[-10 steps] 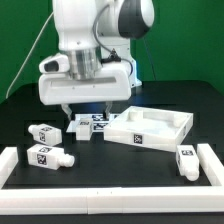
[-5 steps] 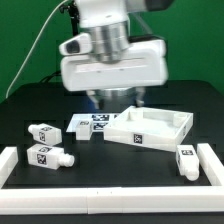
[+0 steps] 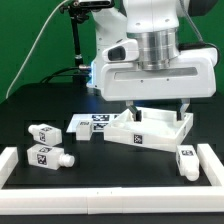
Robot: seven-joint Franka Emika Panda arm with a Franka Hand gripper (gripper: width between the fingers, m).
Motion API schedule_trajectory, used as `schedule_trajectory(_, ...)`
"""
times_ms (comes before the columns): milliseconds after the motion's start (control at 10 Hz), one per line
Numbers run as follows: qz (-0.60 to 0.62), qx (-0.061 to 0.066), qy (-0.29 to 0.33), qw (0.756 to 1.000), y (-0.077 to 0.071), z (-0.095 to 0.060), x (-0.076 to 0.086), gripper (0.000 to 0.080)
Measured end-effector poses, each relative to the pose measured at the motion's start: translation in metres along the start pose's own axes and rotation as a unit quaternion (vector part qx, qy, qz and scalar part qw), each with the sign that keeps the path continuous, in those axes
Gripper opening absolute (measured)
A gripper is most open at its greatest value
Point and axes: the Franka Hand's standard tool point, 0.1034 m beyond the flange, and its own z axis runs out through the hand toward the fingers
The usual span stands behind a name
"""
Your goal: Assemble one leg
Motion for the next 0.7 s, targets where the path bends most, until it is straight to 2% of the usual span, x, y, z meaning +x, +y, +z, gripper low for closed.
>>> schedule_trajectory(300, -0.007, -0.002, 0.002, 1.0, -0.003, 0.002, 0.003, 0.0649)
schedule_trajectory(500, -0.034, -0.006, 0.01, 0.999, -0.024, 0.016, 0.023, 0.0649)
schedule_trajectory(600, -0.043, -0.006, 0.012, 0.999, -0.034, 0.024, 0.029, 0.0649)
schedule_trajectory(700, -0.048, -0.006, 0.014, 0.999, -0.04, 0.029, 0.029, 0.0649)
